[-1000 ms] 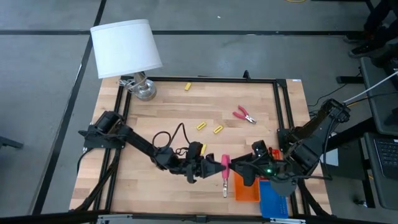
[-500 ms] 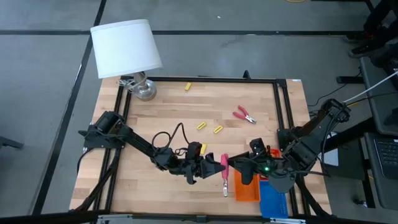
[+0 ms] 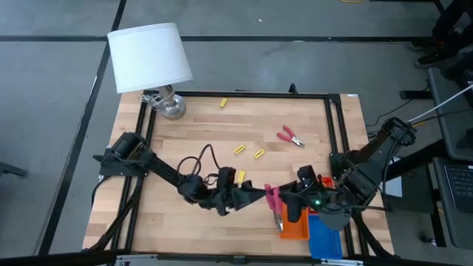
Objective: Pick & Place School Supplies
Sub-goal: Put the pink hole puncher into the orange basket
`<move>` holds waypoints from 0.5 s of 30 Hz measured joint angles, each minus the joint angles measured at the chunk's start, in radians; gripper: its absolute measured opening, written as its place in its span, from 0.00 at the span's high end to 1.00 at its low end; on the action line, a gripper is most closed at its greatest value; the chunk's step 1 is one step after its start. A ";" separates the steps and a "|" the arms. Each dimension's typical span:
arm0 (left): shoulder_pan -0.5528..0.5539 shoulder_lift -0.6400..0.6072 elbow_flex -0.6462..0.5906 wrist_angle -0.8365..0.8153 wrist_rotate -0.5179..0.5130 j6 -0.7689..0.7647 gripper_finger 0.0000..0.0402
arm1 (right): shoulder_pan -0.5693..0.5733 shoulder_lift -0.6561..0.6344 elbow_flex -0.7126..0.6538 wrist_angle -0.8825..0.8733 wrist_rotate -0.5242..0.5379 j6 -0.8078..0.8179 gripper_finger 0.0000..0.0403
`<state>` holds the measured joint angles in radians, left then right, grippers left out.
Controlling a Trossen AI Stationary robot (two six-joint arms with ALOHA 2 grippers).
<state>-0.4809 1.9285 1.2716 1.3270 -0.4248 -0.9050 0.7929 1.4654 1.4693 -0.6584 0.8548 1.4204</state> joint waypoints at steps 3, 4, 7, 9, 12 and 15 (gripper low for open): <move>-0.021 0.000 0.000 0.043 0.020 0.037 0.56 | -0.001 0.000 0.000 -0.011 0.010 0.004 1.00; -0.029 -0.001 0.000 0.054 0.030 0.047 0.53 | -0.002 0.000 0.000 -0.019 0.013 0.008 1.00; -0.049 -0.003 0.000 0.062 0.050 0.054 0.50 | 0.005 -0.001 0.000 -0.076 0.009 0.044 1.00; -0.063 -0.003 0.000 0.062 0.059 0.068 0.49 | 0.019 -0.003 0.000 -0.137 -0.001 0.093 1.00; -0.078 -0.003 0.000 0.067 0.056 0.094 0.50 | 0.058 -0.003 0.000 -0.271 -0.015 0.218 1.00; -0.090 -0.006 0.000 0.078 0.041 0.124 0.51 | 0.115 -0.001 0.000 -0.433 -0.069 0.378 1.00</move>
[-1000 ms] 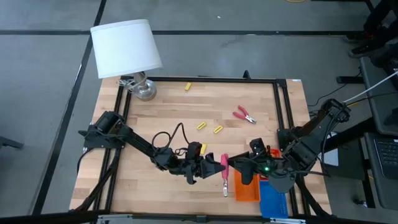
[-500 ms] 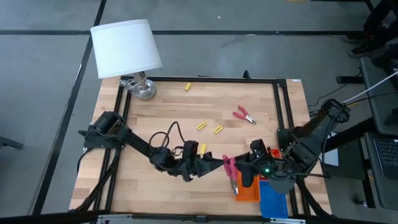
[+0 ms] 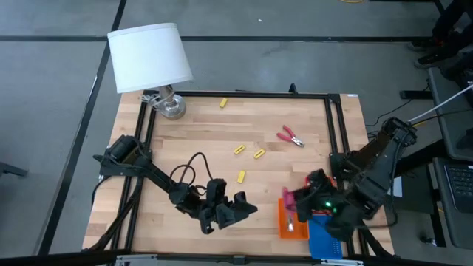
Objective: Pick & Place School Supplies
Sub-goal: Put the pink hole puncher into the orange basket
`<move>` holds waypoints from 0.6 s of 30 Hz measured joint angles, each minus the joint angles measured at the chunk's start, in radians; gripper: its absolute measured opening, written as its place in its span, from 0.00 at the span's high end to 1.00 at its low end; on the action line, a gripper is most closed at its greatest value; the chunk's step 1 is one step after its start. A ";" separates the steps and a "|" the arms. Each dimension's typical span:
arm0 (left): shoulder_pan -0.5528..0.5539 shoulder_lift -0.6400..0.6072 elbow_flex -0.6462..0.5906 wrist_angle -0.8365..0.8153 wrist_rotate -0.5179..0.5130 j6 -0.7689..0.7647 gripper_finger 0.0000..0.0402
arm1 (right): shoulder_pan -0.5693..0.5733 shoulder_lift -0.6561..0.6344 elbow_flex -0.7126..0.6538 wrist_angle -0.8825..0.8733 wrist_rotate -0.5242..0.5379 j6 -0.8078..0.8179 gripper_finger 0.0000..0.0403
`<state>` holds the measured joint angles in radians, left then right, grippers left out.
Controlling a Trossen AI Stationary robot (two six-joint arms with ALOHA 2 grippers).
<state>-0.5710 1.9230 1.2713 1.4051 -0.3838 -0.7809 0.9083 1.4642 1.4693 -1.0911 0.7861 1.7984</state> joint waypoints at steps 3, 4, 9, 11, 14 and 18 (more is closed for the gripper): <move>-0.005 -0.013 -0.002 0.009 -0.019 0.033 0.51 | 0.082 0.004 0.000 -0.138 -0.084 0.161 1.00; -0.006 -0.019 -0.002 0.010 -0.024 0.044 0.51 | 0.109 0.008 0.000 -0.173 -0.109 0.212 1.00; -0.003 -0.040 -0.003 0.006 -0.033 0.104 0.51 | 0.232 0.036 -0.004 -0.310 -0.218 0.437 1.00; -0.003 -0.045 -0.003 0.006 -0.034 0.112 0.51 | 0.257 0.046 -0.025 -0.282 -0.242 0.451 1.00; -0.003 -0.045 -0.003 0.005 -0.043 0.120 0.51 | 0.263 0.051 -0.053 -0.220 -0.245 0.453 1.00; -0.001 -0.045 -0.003 0.005 -0.054 0.115 0.51 | 0.262 0.056 -0.093 -0.149 -0.210 0.453 1.00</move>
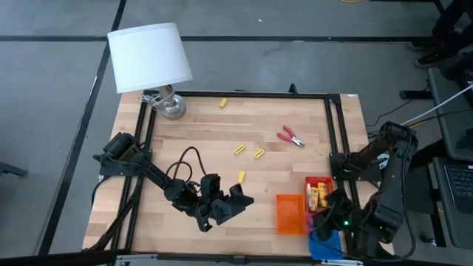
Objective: Pick & Place School Supplies
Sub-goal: Put the pink hole puncher into the orange basket
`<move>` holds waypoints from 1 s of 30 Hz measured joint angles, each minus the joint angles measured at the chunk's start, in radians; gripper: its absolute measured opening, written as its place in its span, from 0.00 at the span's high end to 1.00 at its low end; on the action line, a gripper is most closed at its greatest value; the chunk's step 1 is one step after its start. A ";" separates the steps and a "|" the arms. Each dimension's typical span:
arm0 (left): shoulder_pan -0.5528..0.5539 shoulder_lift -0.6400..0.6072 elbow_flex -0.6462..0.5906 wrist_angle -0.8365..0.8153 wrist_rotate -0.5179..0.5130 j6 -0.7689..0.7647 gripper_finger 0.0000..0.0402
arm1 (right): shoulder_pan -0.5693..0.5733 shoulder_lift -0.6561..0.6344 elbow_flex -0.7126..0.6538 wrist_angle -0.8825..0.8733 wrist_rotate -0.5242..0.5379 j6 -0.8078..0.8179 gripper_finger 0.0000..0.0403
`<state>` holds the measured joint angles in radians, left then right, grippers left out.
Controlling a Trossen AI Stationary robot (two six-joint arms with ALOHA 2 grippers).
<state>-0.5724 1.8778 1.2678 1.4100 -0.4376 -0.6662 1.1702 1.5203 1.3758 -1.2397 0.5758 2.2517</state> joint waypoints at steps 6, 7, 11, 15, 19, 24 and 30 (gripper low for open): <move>0.000 0.000 0.000 0.000 -0.017 0.000 0.51 | 0.000 -0.001 -0.010 0.021 0.050 0.001 1.00; 0.000 0.000 0.000 0.000 -0.019 0.000 0.51 | 0.000 -0.001 -0.010 0.021 0.053 0.002 1.00; 0.000 0.000 0.000 0.000 -0.025 0.000 0.51 | 0.000 -0.001 -0.010 0.021 0.057 0.002 1.00; 0.000 0.000 0.000 -0.001 -0.026 -0.002 0.51 | 0.000 -0.001 -0.010 0.021 0.080 -0.006 1.00; 0.000 0.000 0.000 -0.040 -0.022 -0.054 0.51 | 0.015 -0.001 -0.010 0.039 0.081 -0.017 1.00; 0.002 0.000 0.000 -0.222 -0.049 -0.141 0.51 | 0.053 -0.001 -0.010 0.124 0.015 -0.111 0.99; 0.012 -0.075 -0.001 -0.560 -0.112 -0.193 0.53 | 0.081 -0.001 -0.010 0.136 -0.133 -0.258 0.86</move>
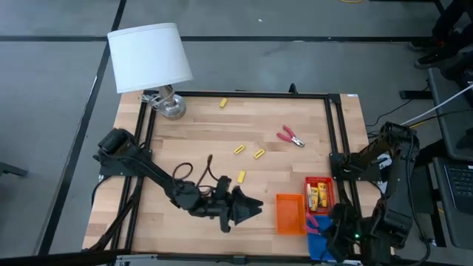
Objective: Pick & Place School Supplies
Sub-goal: Put the pink hole puncher into the orange basket
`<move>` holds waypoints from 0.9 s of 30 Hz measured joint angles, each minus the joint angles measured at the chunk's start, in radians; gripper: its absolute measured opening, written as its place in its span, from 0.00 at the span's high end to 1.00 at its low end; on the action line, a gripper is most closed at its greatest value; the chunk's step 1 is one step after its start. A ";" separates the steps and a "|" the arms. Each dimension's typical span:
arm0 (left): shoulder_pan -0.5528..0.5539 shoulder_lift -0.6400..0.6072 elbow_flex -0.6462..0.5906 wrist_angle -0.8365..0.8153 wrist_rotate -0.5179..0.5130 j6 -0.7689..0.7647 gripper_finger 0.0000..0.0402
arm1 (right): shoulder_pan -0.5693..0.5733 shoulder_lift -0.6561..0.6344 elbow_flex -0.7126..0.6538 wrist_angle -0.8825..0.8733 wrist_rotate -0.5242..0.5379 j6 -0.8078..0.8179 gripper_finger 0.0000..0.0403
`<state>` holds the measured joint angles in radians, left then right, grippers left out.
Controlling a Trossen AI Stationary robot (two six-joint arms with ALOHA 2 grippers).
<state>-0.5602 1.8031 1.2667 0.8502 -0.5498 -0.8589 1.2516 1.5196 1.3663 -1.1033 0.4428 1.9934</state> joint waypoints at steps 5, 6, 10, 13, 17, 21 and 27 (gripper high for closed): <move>-0.008 -0.139 0.001 -0.213 -0.059 0.151 0.56 | 0.000 0.056 0.000 -0.073 -0.016 -0.272 0.68; -0.015 -0.170 0.002 -0.263 -0.080 0.172 0.56 | 0.000 0.077 0.000 -0.076 -0.008 -0.334 0.63; -0.049 -0.274 0.003 -0.455 -0.154 0.198 0.56 | -0.003 0.172 0.000 -0.071 0.010 -0.474 0.47; -0.080 -0.317 0.003 -0.529 -0.218 0.199 0.56 | -0.012 0.232 0.000 -0.061 -0.016 -0.480 0.38; -0.110 -0.332 0.003 -0.562 -0.274 0.203 0.56 | -0.020 0.287 0.000 -0.005 -0.066 -0.481 0.32; -0.119 -0.326 0.003 -0.564 -0.292 0.193 0.56 | -0.026 0.303 0.000 0.025 -0.069 -0.468 0.33; -0.119 -0.324 0.003 -0.570 -0.294 0.183 0.56 | -0.042 0.304 0.000 0.022 -0.044 -0.468 0.39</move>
<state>-0.6792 1.4796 1.2701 0.2800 -0.8440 -0.6758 1.2099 1.8233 1.3666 -1.0810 0.3993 1.5257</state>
